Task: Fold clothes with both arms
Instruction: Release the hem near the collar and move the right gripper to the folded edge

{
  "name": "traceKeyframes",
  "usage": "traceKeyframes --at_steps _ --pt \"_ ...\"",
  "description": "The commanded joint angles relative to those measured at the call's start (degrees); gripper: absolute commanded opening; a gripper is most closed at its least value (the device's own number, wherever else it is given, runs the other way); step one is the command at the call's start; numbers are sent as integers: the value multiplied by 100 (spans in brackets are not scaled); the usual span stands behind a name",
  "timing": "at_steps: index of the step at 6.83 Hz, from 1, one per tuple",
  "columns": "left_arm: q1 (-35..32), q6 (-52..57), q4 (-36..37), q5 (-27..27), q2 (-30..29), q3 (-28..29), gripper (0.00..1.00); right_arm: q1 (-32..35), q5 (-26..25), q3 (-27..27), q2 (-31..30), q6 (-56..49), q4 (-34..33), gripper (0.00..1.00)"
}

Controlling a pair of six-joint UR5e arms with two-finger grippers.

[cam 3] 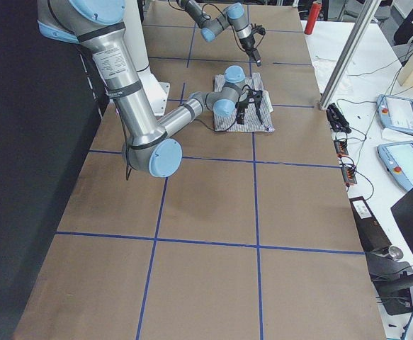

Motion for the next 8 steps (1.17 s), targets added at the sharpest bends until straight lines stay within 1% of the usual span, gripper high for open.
traceKeyframes --at_steps 1,2,4,6,7,8 --pt "3 -66 55 -11 -15 -223 100 -419 -174 422 -549 366 -9 99" --pt "20 -92 55 -11 -24 -224 100 -542 -236 414 -646 357 -9 99" --pt "38 -145 46 -20 -33 -224 100 -657 -228 405 -647 357 -166 92" --pt "38 -145 46 -29 -33 -224 100 -710 -185 414 -638 357 -255 88" --pt "38 -136 46 -29 -33 -233 100 -737 -167 405 -647 357 -256 70" --pt "38 -145 46 -38 -42 -233 100 -780 -158 405 -630 349 -343 36"
